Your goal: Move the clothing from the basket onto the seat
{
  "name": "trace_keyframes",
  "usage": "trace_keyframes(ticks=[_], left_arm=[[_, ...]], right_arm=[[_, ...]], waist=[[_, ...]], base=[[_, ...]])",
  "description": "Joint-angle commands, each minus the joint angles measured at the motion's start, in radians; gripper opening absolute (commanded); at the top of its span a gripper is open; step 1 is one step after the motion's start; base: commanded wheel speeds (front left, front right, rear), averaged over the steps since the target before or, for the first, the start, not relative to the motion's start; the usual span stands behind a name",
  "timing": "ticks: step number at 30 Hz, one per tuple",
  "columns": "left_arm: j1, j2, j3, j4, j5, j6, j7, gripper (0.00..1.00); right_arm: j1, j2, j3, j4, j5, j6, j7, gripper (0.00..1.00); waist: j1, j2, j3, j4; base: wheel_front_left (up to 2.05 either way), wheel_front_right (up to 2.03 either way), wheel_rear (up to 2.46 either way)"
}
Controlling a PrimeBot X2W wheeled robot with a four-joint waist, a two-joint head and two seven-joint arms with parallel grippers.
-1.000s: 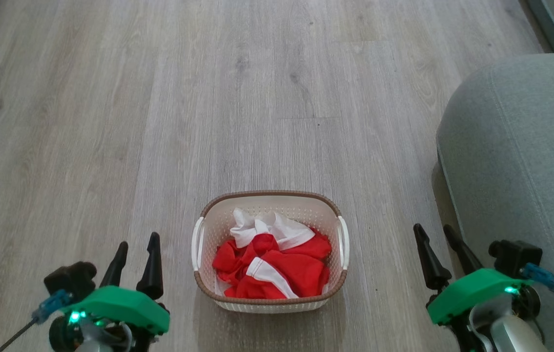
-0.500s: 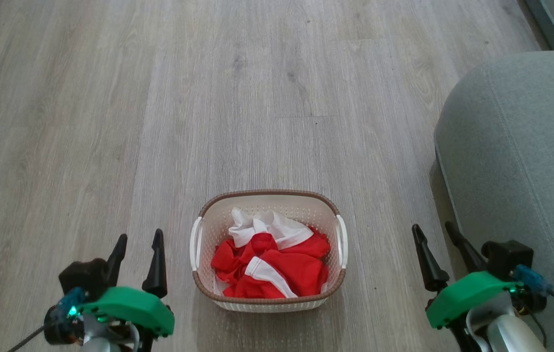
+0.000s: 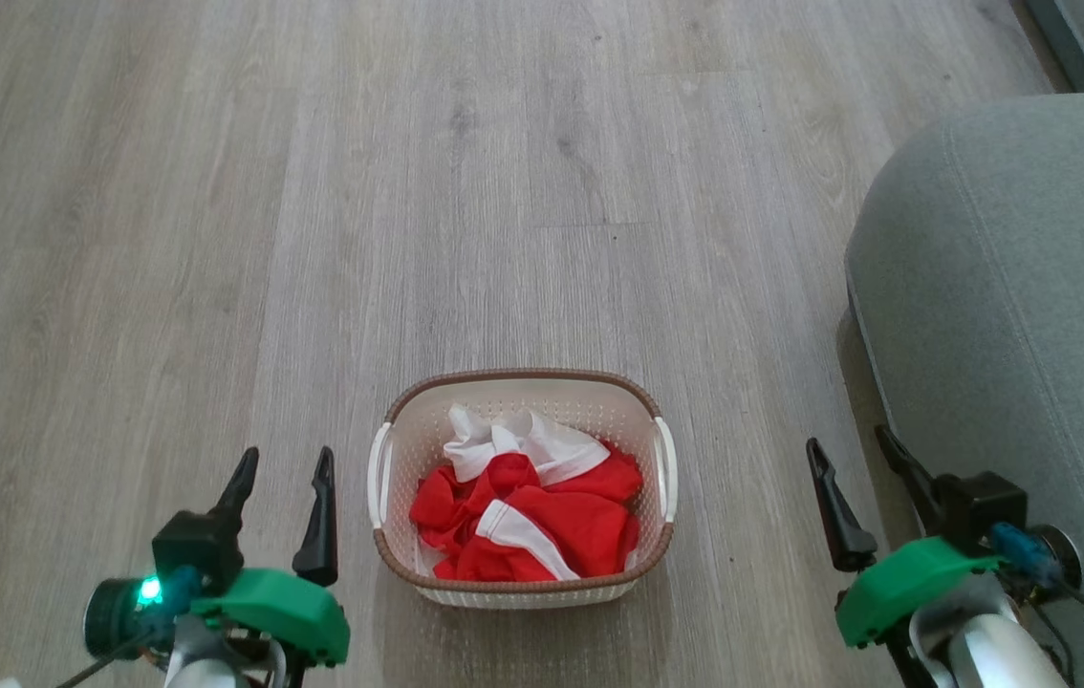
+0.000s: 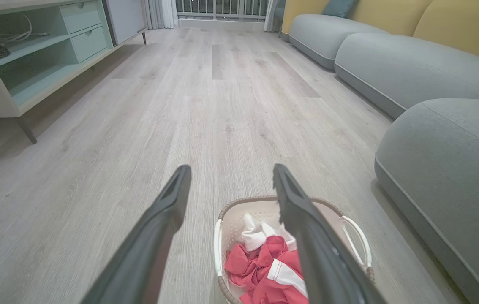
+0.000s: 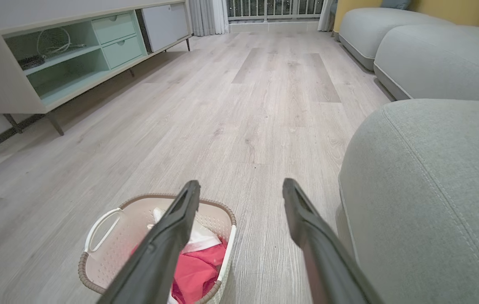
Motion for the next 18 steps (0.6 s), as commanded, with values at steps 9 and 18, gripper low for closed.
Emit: trace_keyframes(ticks=[9,18], left_arm=[[-0.041,0.007,0.031,-0.007,0.116,0.005,-0.039,1.0],[-0.045,0.003,0.044,0.007,0.106,-0.008,-0.039,1.0]], right_arm=[[-0.04,-0.009,0.019,-0.027,-0.132,0.0,-0.041,1.0],[-0.042,-0.006,0.014,-0.022,-0.127,0.0,-0.041,1.0]], waist=[[0.0,0.0,0.003,-0.001],[0.0,0.0,0.005,0.001]], base=[[0.0,0.0,0.0],[0.0,0.0,0.0]])
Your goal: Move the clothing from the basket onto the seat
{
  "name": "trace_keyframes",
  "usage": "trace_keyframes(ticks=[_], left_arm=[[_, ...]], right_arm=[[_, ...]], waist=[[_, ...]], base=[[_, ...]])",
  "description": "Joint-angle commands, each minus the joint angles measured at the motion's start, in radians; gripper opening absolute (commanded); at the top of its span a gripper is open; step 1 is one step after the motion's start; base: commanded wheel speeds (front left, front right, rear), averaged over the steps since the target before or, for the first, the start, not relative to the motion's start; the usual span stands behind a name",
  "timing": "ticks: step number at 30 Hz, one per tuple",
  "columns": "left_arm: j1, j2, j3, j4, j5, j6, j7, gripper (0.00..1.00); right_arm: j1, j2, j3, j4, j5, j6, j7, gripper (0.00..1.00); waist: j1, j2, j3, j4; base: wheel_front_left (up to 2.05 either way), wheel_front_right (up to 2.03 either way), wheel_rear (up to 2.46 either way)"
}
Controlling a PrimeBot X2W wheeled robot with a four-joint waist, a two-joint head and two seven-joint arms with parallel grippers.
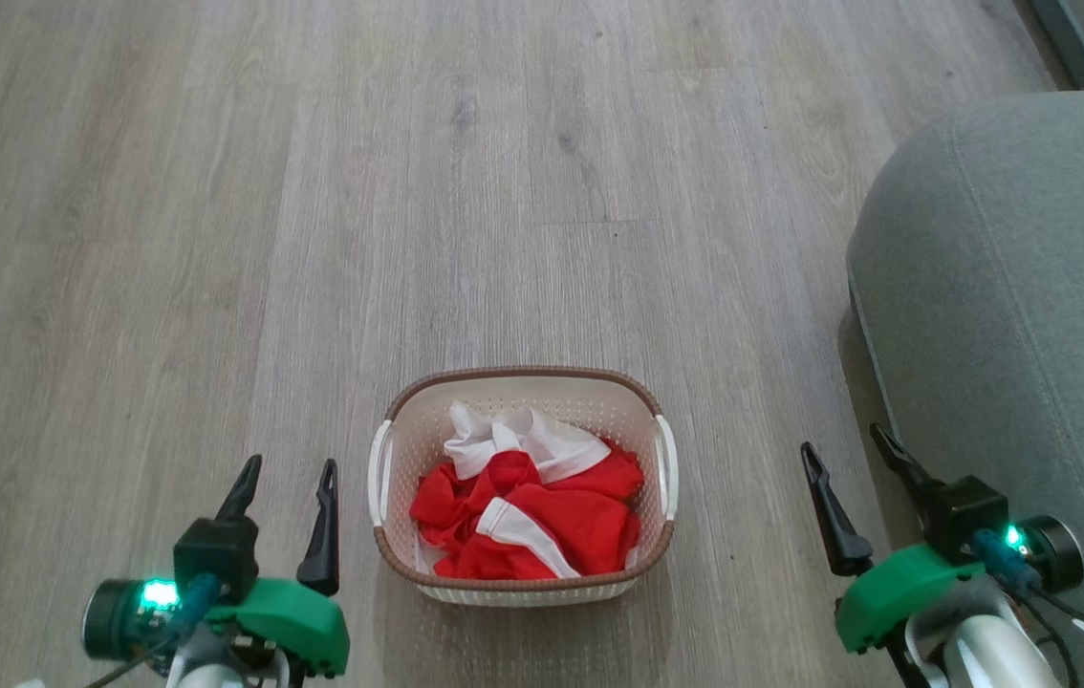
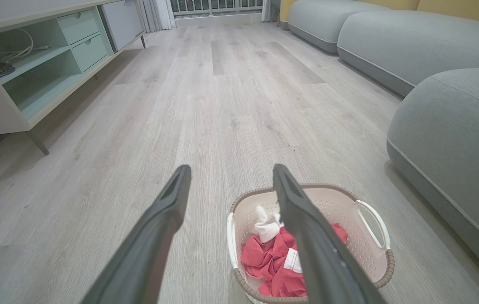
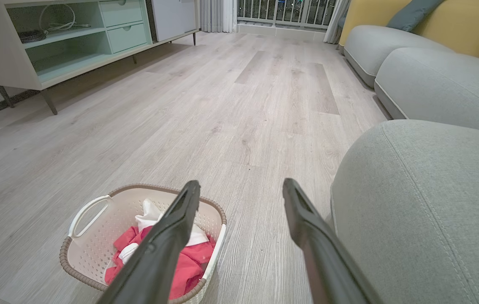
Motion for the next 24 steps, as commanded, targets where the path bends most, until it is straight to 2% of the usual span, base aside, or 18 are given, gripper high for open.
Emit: trace_keyframes(ticks=[1,10,14,17,24], left_arm=[[-0.046,0.005,0.04,-0.027,-0.003,-0.006,-0.014,1.0],[-0.047,0.003,0.047,-0.021,-0.011,-0.016,-0.014,1.0],[-0.066,0.002,0.04,-0.012,-0.028,-0.025,-0.014,1.0],[-0.11,0.002,0.016,0.012,-0.042,-0.029,-0.014,1.0],[-0.366,0.002,-0.114,0.211,-0.029,-0.061,-0.014,1.0]], right_arm=[[-0.043,-0.006,0.016,-0.026,-0.001,0.0,-0.012,1.0],[-0.045,-0.009,0.013,-0.027,0.0,0.0,-0.012,1.0],[-0.057,-0.01,0.007,-0.038,0.001,0.0,-0.012,1.0],[-0.082,-0.014,-0.005,-0.057,0.0,0.0,-0.012,1.0],[-0.232,-0.013,-0.054,-0.14,-0.007,0.0,-0.012,1.0]], waist=[[0.0,0.0,0.001,0.0],[0.0,0.0,0.006,-0.001],[0.0,0.0,0.048,-0.003],[0.0,0.0,0.11,-0.004],[0.0,0.0,0.386,-0.035]], base=[[0.0,0.0,0.0],[0.0,0.0,0.0],[0.0,0.0,0.0],[0.0,0.0,0.0],[0.0,0.0,0.0]])
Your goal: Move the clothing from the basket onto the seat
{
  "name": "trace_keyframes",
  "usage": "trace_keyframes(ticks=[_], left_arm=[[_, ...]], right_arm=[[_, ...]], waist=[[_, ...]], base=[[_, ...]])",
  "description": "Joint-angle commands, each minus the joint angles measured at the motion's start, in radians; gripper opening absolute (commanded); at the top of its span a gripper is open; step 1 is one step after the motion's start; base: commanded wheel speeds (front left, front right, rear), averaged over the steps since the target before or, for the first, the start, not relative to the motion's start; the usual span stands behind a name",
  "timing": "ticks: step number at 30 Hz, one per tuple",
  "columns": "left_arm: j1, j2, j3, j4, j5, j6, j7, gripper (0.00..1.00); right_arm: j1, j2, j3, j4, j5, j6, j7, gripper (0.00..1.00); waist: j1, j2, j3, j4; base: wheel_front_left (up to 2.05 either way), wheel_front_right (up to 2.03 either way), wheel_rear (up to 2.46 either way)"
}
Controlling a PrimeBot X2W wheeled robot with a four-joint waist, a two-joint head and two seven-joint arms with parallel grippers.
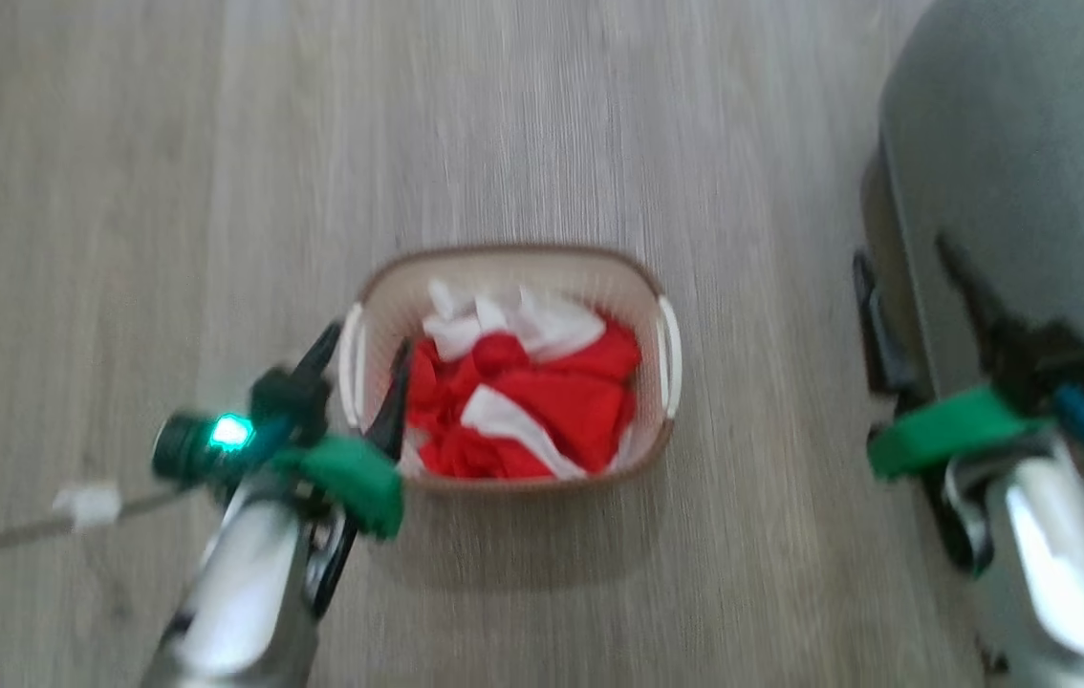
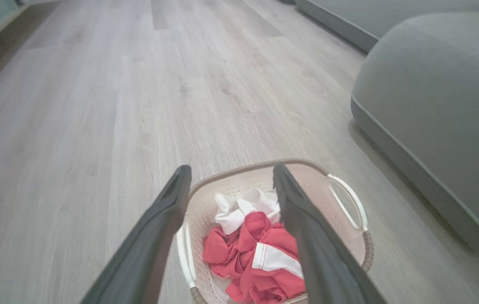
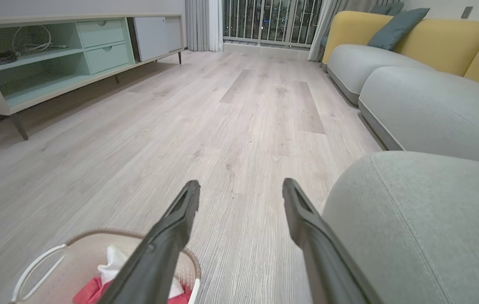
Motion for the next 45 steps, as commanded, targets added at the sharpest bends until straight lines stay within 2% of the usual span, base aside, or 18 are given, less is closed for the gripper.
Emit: trace_keyframes(ticks=[1,6,9,17,23,32,44,45], left_arm=[[-0.094,0.008,-0.002,0.029,0.026,-0.009,-0.013,1.0],[-0.316,0.008,-0.094,0.235,0.084,-0.022,0.011,1.0],[-0.427,0.008,-0.136,0.341,0.092,-0.026,0.067,1.0],[-0.625,0.008,-0.249,0.538,0.109,-0.024,0.194,1.0],[-0.69,0.009,-0.271,0.659,0.096,-0.031,0.266,1.0],[-0.747,0.024,-0.264,0.744,0.074,-0.024,0.315,1.0],[-0.763,0.047,-0.285,0.776,0.063,-0.03,0.33,1.0],[-0.762,0.047,-0.287,0.776,0.062,-0.033,0.324,0.86]], right_arm=[[-0.056,-0.01,0.013,-0.047,-0.008,0.0,-0.01,1.0],[-0.154,0.002,0.001,-0.091,-0.011,0.0,-0.01,1.0],[-0.19,0.014,0.001,-0.106,-0.011,0.0,-0.01,1.0],[-0.238,0.046,0.016,-0.127,0.003,0.0,-0.01,1.0],[-0.249,0.061,0.036,-0.142,0.021,0.0,-0.01,1.0],[-0.242,0.065,0.042,-0.16,0.046,0.0,-0.01,1.0],[-0.239,0.065,0.054,-0.168,0.081,0.0,-0.01,1.0],[-0.24,0.065,0.055,-0.167,0.082,0.0,-0.01,1.0]], waist=[[-0.0002,0.0,0.176,-0.027],[-0.0002,0.0,0.333,-0.059],[-0.0002,0.0,0.403,-0.079],[-0.0002,0.0,0.52,-0.135],[-0.0002,0.0,0.57,-0.181],[-0.0002,0.0,0.617,-0.209],[-0.0002,0.0,0.653,-0.224],[-0.0002,0.0,0.652,-0.224]], base=[[0.0,0.0,0.0],[0.0,0.0,0.0],[0.0,0.0,0.0],[0.0,0.0,0.0],[0.0,0.0,0.0],[0.0,0.0,0.0],[0.0,0.0,0.0],[0.0,0.0,0.0]])
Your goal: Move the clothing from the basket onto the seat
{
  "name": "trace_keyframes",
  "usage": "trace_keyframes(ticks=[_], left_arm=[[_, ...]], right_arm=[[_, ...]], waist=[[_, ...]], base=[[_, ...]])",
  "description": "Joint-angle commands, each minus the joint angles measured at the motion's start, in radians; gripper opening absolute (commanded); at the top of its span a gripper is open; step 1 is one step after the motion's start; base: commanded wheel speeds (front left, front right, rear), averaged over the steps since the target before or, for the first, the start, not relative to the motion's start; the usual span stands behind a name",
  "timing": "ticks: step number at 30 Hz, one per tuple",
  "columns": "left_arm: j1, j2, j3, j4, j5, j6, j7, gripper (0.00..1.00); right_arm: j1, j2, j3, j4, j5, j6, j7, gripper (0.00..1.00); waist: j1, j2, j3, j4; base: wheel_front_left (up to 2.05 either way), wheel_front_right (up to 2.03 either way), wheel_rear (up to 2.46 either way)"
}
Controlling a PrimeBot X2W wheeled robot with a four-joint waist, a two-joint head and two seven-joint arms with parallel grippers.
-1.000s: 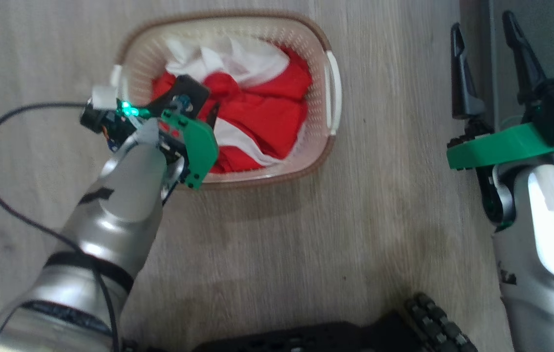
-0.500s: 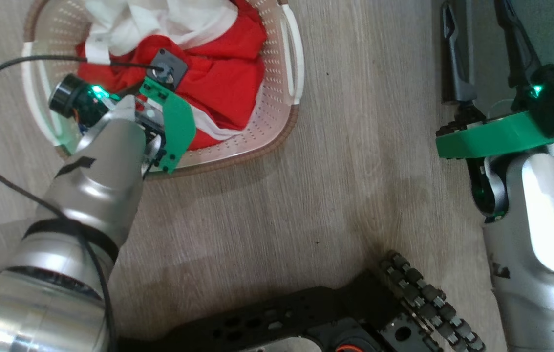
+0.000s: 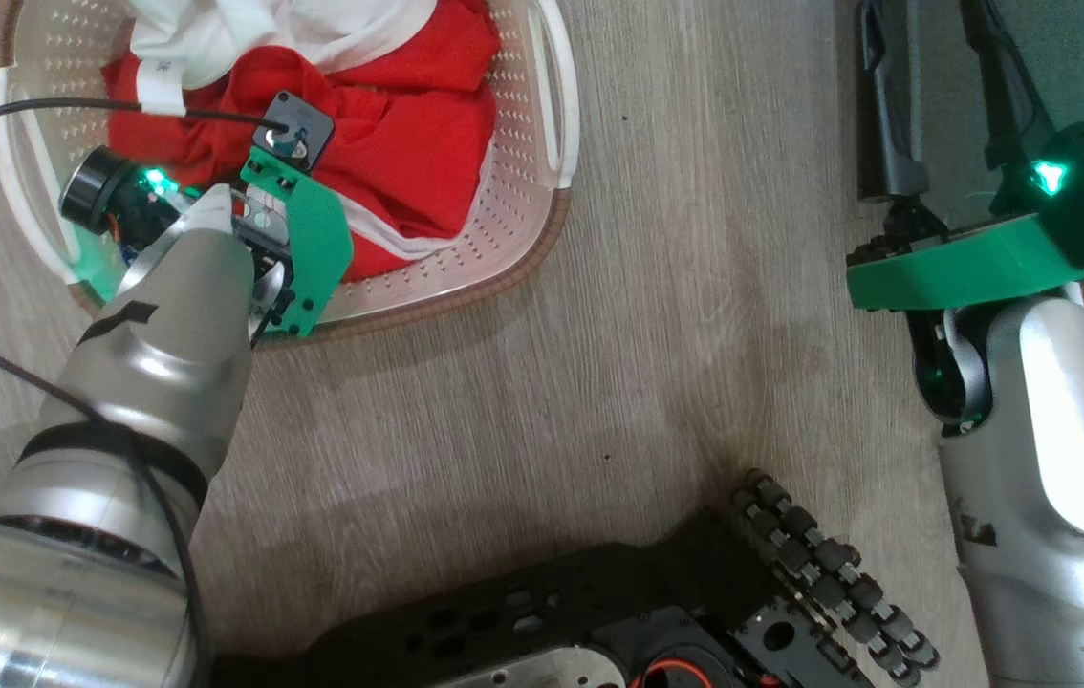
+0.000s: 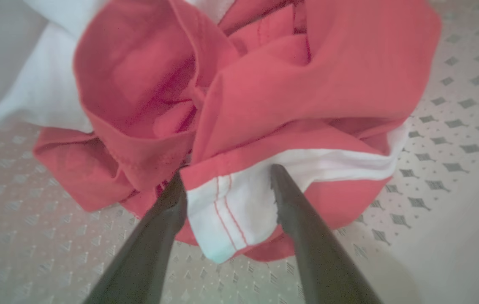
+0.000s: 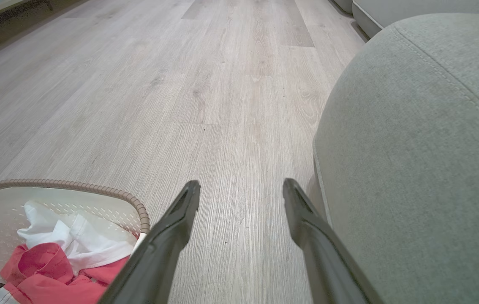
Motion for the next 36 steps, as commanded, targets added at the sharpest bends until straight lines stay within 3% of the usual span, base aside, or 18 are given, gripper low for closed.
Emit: trace_keyframes(ticks=[1,2,7,16,23,36], left_arm=[[0.0,0.021,0.006,-0.006,-0.008,-0.006,-0.02,0.07],[0.003,0.019,0.004,-0.006,-0.011,-0.008,-0.03,0.0],[0.034,-0.002,0.026,-0.02,-0.067,-0.023,-0.119,0.0],[0.158,-0.016,0.107,-0.093,-0.228,-0.036,-0.324,0.0],[0.262,-0.012,0.156,-0.196,-0.29,-0.035,-0.345,0.0],[0.586,0.046,0.289,-0.62,-0.333,0.034,-0.346,0.0]], right_arm=[[0.028,0.011,0.016,-0.024,0.009,0.0,-0.009,1.0],[0.029,0.011,0.015,-0.022,0.009,0.0,-0.009,1.0],[0.052,0.011,-0.001,-0.006,-0.002,0.0,-0.009,1.0],[0.148,-0.019,-0.041,0.032,-0.038,0.0,-0.009,1.0],[0.23,-0.043,-0.063,0.058,-0.04,0.0,-0.009,1.0],[0.38,-0.071,-0.07,0.115,-0.053,0.0,-0.009,1.0]], waist=[[-0.0001,0.0,-0.004,0.0],[-0.0001,0.0,-0.011,0.001],[-0.0001,0.0,-0.087,0.035],[-0.0001,0.0,-0.354,0.145],[-0.0001,0.0,-0.527,0.215],[-0.0001,0.0,-0.795,0.278]], base=[[0.0,0.0,0.0],[0.0,0.0,0.0],[0.0,0.0,0.0],[0.0,0.0,0.0],[0.0,0.0,0.0],[0.0,0.0,0.0]])
